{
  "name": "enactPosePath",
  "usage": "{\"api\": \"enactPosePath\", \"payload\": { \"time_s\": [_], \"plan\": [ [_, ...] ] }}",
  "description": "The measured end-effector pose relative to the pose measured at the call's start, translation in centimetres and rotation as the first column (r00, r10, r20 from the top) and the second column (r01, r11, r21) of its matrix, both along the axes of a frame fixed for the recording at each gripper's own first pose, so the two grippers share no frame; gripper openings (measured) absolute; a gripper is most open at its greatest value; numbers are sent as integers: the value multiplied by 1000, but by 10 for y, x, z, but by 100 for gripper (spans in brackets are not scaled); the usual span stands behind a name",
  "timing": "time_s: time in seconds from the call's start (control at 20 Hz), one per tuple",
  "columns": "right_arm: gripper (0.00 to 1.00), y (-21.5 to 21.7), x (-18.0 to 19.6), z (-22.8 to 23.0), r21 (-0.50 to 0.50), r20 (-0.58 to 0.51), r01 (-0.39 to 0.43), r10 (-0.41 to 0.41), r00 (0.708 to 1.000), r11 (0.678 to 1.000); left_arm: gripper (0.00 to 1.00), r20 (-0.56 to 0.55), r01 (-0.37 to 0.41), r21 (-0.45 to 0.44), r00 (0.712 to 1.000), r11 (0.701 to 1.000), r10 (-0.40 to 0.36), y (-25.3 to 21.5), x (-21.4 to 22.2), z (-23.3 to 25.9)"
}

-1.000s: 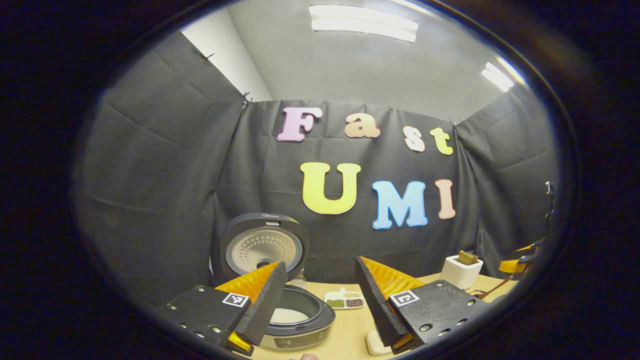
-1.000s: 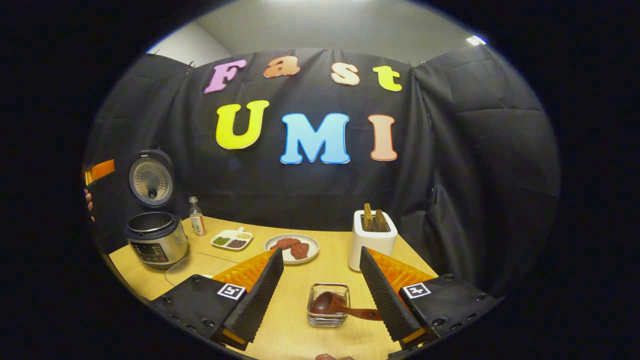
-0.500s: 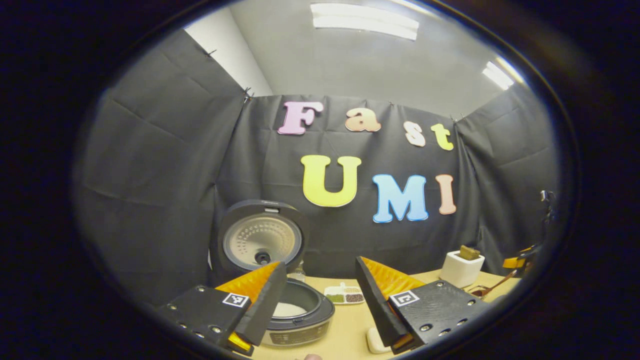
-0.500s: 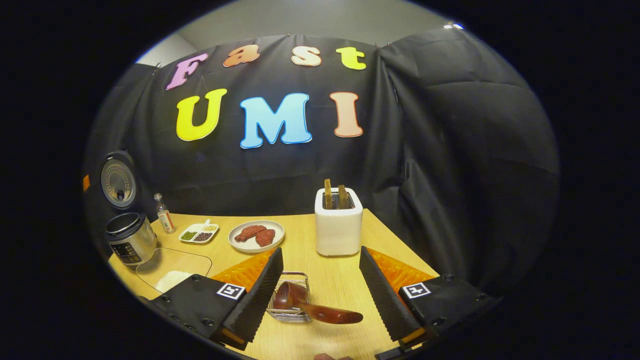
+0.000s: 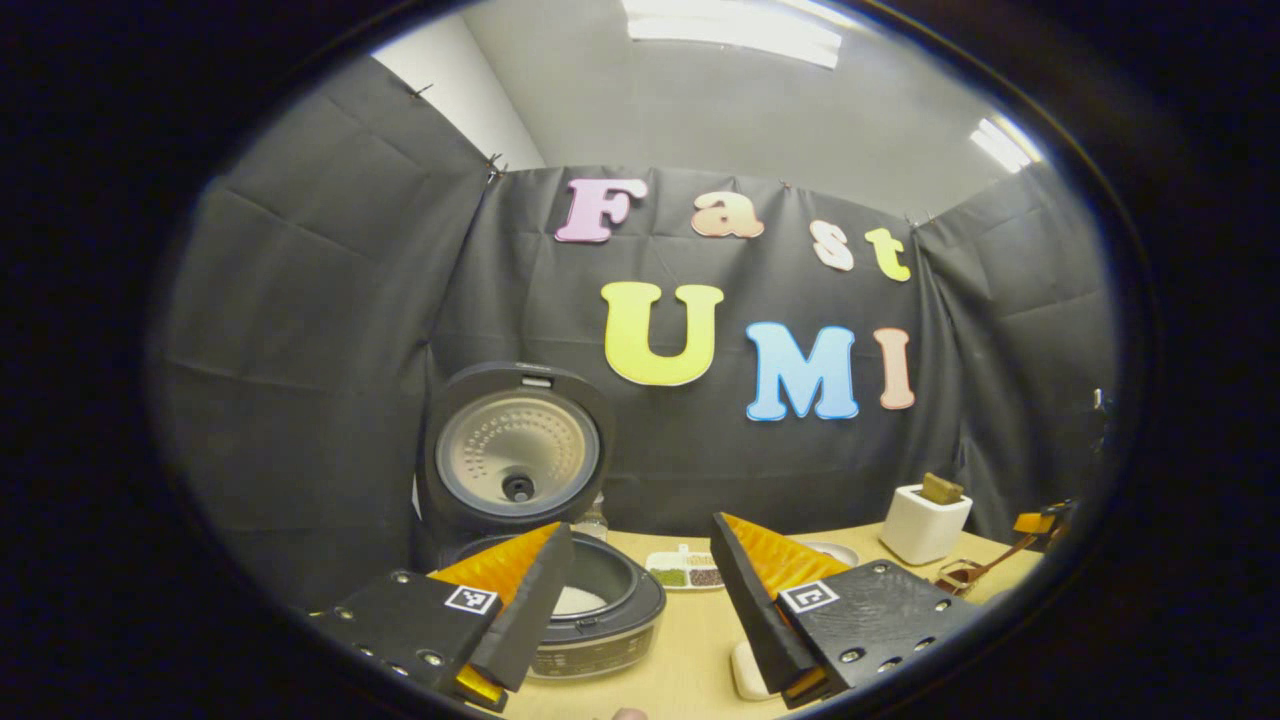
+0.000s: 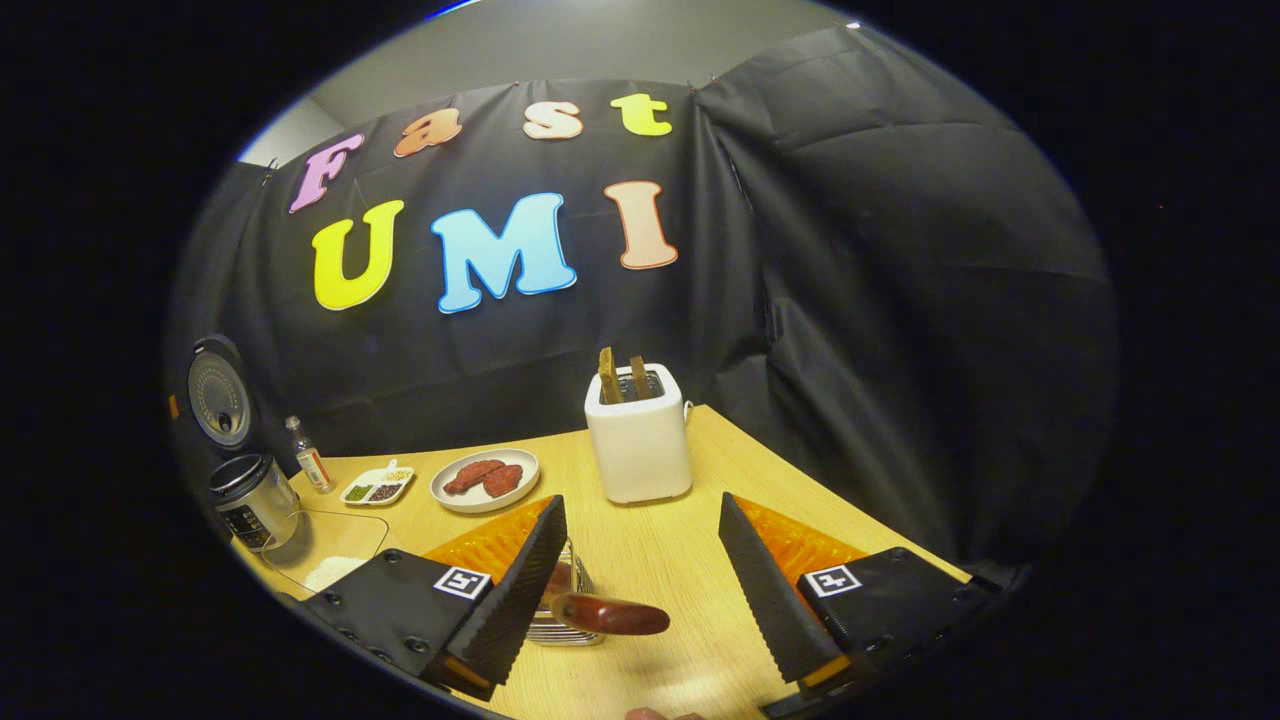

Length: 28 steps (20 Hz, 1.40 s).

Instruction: Close the left gripper, press the button to open the rice cooker; take a wooden spoon from the chopstick holder with the right hand, scoop a spoonful of rice and pour it into the rice cooker, then put the wooden spoon back into the chopstick holder.

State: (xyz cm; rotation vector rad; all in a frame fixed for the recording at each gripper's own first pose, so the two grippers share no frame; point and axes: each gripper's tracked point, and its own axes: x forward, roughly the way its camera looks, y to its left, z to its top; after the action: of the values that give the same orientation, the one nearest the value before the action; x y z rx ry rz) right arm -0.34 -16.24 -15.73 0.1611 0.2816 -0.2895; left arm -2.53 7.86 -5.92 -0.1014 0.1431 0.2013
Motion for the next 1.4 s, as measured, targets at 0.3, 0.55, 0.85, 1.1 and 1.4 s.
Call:
{"api": "enactPosePath", "payload": {
  "time_s": [0.3, 0.55, 0.85, 1.1, 1.4],
  "plan": [
    [98, 16, -1, -23, 119, 34, -40, 36, 999, 992, 86, 5, 10, -8, 1000, 1000, -10, -8, 2, 1],
    [98, 38, 12, -32, 144, 61, -92, 84, 995, 985, 87, -1, 16, -7, 1000, 1000, -16, -11, -1, -1],
    [80, 59, 27, -43, 205, 93, -113, 95, 991, 972, 87, -3, 0, -9, 1000, 1000, 0, -2, -8, 0],
    [63, 65, 35, -45, 227, 108, -111, 88, 990, 968, 87, -8, 0, -22, 1000, 1000, 0, 0, -11, -5],
    [28, 64, 39, -46, 275, 118, -50, 19, 993, 960, 86, -26, 8, -30, 1000, 1000, -9, 1, -11, -15]
  ]
}}
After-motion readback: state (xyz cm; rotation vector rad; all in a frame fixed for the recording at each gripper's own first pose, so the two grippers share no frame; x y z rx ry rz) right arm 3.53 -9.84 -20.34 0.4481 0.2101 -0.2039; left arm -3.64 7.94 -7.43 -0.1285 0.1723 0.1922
